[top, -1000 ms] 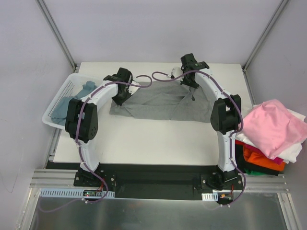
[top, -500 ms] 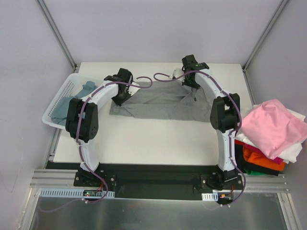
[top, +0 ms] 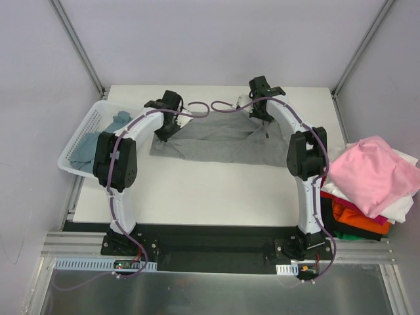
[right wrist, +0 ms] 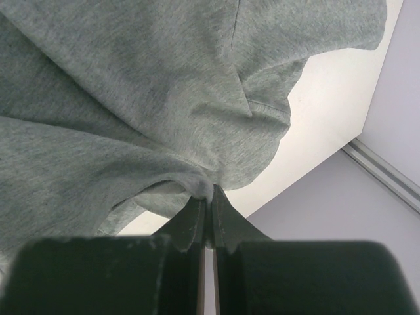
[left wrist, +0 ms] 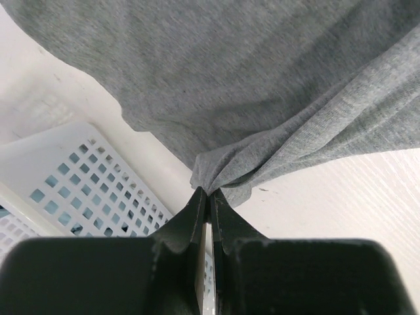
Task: Fold and stack the t-shirts
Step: Fold the flattened tshirt in 1/3 of the way
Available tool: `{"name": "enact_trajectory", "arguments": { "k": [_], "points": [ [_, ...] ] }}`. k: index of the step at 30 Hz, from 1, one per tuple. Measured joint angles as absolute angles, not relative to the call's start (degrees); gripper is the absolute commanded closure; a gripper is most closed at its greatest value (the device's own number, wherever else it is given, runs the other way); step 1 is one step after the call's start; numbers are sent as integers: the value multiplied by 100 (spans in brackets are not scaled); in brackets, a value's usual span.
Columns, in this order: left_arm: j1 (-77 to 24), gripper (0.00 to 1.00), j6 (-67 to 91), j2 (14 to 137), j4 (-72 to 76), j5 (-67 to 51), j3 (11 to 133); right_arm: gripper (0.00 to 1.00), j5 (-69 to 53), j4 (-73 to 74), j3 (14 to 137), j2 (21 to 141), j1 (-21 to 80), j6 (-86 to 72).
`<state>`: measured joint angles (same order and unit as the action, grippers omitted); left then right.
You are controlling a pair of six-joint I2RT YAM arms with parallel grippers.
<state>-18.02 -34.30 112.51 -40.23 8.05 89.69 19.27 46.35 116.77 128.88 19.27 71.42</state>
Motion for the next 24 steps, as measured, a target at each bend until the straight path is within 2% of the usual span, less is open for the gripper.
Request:
{"name": "enact_trajectory", "arguments": {
  "k": [3, 6, 7, 10, 11, 13, 14, 21, 24],
  "points": [
    [-1802, 96, -3461, 11327, -4023, 834, 9085, 99, 1929, 4611, 11677, 12916, 1920, 7144],
    [-1802, 87, -3507, 11395, -4025, 902, 9137, 99, 1929, 4600, 11677, 12919, 1918, 7144],
    [-1802, 76, -3524, 11415, -4023, 930, 9148, 99, 1927, 4600, 11677, 12919, 1918, 7144],
    [-1802, 62, -3566, 11434, -4042, 982, 9148, 99, 1927, 4569, 11664, 12919, 1914, 7144],
    [-1802, 51, -3566, 11434, -4045, 1007, 9148, 99, 1927, 4558, 11651, 12919, 1914, 7144],
    [-1802, 44, -3592, 11434, -4045, 1039, 9148, 99, 1927, 4556, 11627, 12919, 1914, 7144],
    [-1802, 35, -3581, 11434, -4047, 1048, 9146, 99, 1927, 4541, 11605, 12919, 1914, 7144],
    [-1800, 18, -3590, 11434, -4056, 1057, 9146, 99, 1927, 4517, 11504, 12919, 1909, 7144],
    [-1800, 17, -3557, 11434, -4056, 1057, 9146, 99, 1927, 4480, 11441, 12919, 1905, 7144]
  ]
}}
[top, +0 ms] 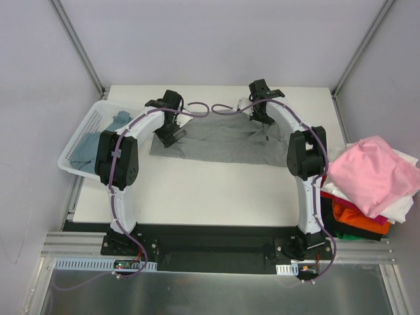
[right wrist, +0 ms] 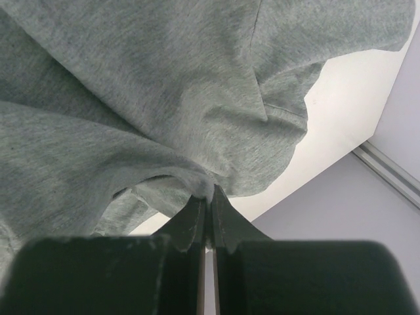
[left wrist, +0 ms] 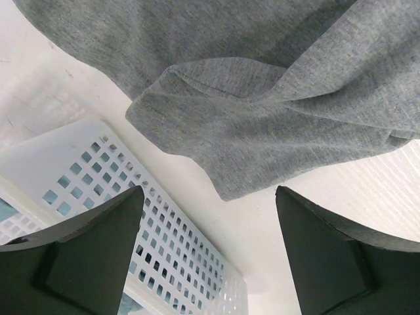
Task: Fold and stack the t-shirts
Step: Fold the flattened tshirt in 1/3 of the way
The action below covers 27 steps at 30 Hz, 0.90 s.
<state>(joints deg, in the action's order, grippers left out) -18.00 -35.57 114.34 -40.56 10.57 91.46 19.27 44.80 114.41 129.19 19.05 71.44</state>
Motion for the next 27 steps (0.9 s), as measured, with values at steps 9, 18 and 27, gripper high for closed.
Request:
{"name": "enact_trajectory", "arguments": {
  "k": [9, 18, 27],
  "points": [
    [-1800, 17, -3494, 11434, -3997, 941, 8882, 99, 1968, 4392, 11351, 12919, 1894, 7146],
    [-1800, 16, -3472, 11434, -3959, 902, 8617, 99, 2126, 4237, 11356, 12919, 1855, 7249],
    [-1802, 16, -3468, 11434, -3874, 902, 8565, 87, 2300, 4180, 11487, 12919, 1841, 7341]
  ]
}}
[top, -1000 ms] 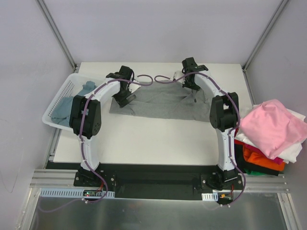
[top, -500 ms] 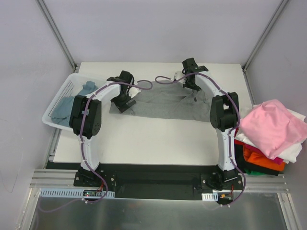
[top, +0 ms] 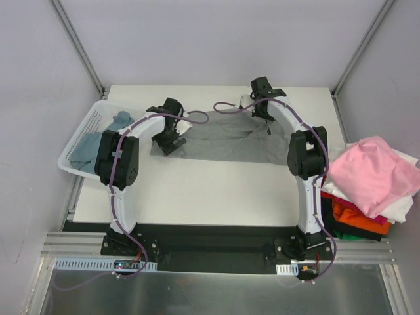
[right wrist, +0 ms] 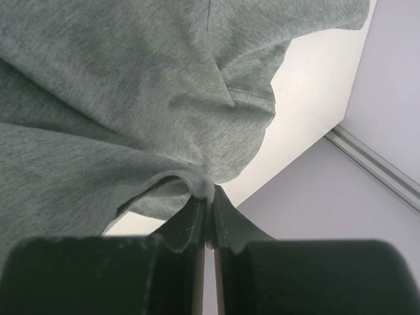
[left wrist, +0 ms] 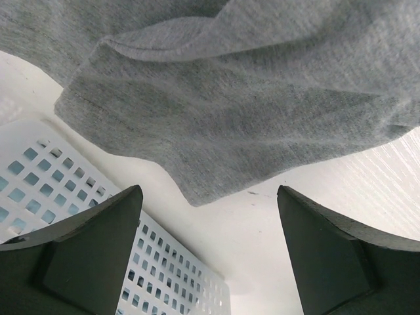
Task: Fold and stack the t-shirts
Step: Fold the flattened tshirt in 1/3 of the way
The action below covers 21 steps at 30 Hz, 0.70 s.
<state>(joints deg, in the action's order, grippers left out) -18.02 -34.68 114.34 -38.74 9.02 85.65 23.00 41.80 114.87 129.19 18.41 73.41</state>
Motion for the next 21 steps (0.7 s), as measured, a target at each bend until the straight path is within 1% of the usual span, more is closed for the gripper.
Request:
{"name": "enact_trajectory", "arguments": {
  "k": [1, 3, 4, 5, 7, 9, 10, 12, 18, 21],
  "points": [
    [-1802, 16, -3468, 11434, -3874, 902, 8556, 81, 2322, 4169, 11487, 12921, 1839, 7349],
    [-1802, 16, -3468, 11434, -3874, 902, 8543, 73, 2344, 4147, 11487, 12929, 1835, 7360],
    [-1802, 16, -3468, 11434, -3874, 902, 8541, 62, 2359, 4132, 11487, 12934, 1831, 7365],
    [-1802, 16, -3468, 11434, -3870, 902, 8534, 55, 2381, 4108, 11489, 12943, 1831, 7376],
    [-1802, 16, -3465, 11434, -3868, 902, 8534, 46, 2432, 4058, 11496, 12973, 1826, 7391],
    [-1802, 16, -3461, 11434, -3863, 899, 8534, 43, 2486, 3999, 11498, 13004, 1822, 7408],
    [-1802, 16, -3457, 11434, -3861, 899, 8534, 39, 2508, 3981, 11498, 13015, 1820, 7415],
    [-1802, 16, -3450, 11434, -3863, 899, 8532, 34, 2526, 3942, 11498, 13017, 1817, 7419],
    [-1802, 16, -3444, 11430, -3813, 902, 8455, 33, 2541, 3854, 11478, 13017, 1809, 7397],
    [-1802, 16, -3441, 11430, -3815, 902, 8379, 33, 2528, 3723, 11133, 12905, 1809, 7352]
  ]
}}
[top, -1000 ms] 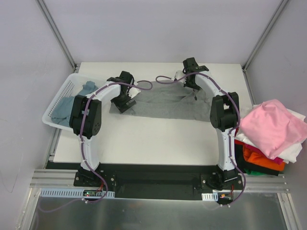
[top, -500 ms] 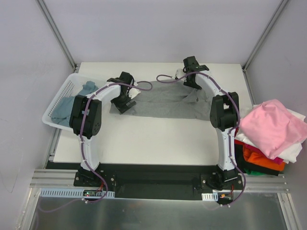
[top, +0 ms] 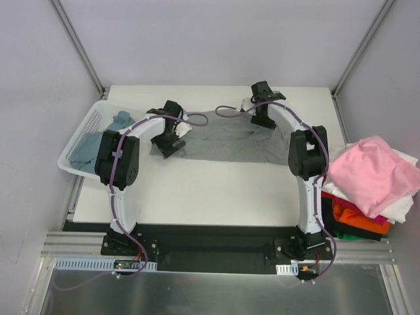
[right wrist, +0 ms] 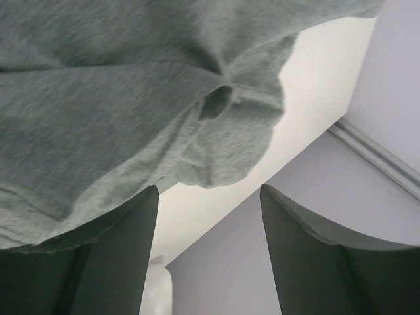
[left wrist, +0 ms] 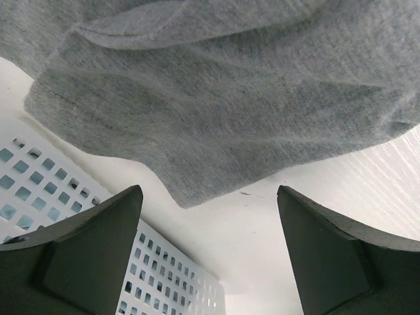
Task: Fold and stack the t-shirts
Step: Fold the flattened tshirt in 1/3 of the way
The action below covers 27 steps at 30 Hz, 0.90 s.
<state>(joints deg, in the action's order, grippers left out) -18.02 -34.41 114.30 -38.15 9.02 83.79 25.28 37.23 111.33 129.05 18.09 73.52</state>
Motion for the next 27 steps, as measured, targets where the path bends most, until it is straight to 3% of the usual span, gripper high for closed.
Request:
{"name": "enact_trajectory", "arguments": {
  "k": [13, 27],
  "points": [
    [-1802, 16, -3398, 11391, -3795, 899, 8361, 41, 2370, 3734, 9561, 11762, 2128, 6987],
    [-1802, 16, -3385, 11356, -3791, 899, 8331, 52, 2049, 3870, 9518, 11594, 2449, 6772]
  ]
}}
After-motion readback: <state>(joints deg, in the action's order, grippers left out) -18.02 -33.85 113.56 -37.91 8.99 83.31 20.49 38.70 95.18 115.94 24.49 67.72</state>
